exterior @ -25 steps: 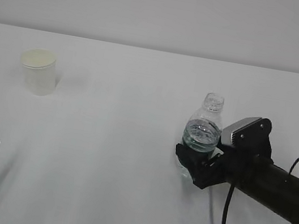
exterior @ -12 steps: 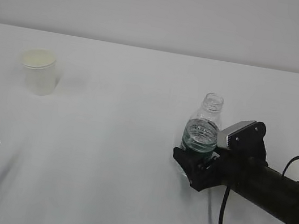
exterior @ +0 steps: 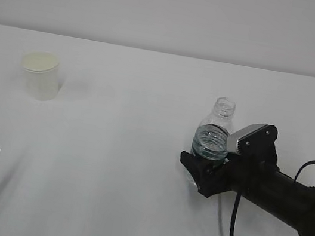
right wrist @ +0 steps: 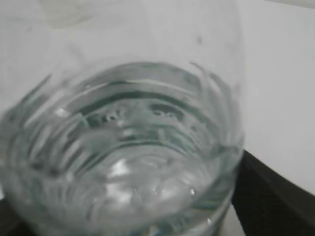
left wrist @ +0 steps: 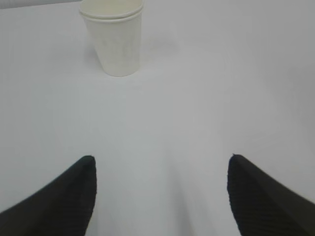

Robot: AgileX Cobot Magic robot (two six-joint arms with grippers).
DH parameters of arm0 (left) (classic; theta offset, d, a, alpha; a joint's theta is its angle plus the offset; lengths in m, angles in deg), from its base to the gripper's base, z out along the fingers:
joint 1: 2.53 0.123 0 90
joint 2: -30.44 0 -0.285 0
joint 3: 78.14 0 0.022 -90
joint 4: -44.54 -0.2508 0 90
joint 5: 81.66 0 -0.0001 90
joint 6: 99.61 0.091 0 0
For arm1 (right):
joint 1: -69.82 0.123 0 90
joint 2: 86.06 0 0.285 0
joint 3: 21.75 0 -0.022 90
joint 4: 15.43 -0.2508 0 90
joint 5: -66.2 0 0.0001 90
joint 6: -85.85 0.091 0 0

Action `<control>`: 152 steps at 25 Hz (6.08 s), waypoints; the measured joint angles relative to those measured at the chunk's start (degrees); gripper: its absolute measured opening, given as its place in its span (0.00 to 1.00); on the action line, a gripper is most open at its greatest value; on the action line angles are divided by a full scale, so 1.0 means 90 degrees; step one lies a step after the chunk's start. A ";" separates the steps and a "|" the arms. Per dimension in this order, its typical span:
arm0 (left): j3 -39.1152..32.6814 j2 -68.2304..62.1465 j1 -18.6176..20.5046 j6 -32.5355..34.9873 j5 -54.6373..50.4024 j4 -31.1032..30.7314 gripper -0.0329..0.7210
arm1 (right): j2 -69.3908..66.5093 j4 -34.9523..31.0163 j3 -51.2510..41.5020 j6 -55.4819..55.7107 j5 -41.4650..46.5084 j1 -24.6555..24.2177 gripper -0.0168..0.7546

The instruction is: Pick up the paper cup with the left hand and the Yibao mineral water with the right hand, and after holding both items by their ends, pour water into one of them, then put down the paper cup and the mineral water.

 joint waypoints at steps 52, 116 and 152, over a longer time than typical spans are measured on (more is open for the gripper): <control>0.0000 0.0000 0.0000 0.0000 0.0000 0.0000 0.83 | -0.0074 0.0134 0.0087 0.0048 -0.0022 0.0000 0.68; 0.0000 0.0000 0.0000 0.0000 0.0000 0.0000 0.79 | 0.2675 0.0143 -0.0617 0.0273 0.1704 0.0000 0.67; 0.0000 0.0000 0.0000 0.0000 0.0000 0.0000 0.77 | 0.2970 -0.1520 -0.0694 -0.0305 0.2043 -0.0011 0.67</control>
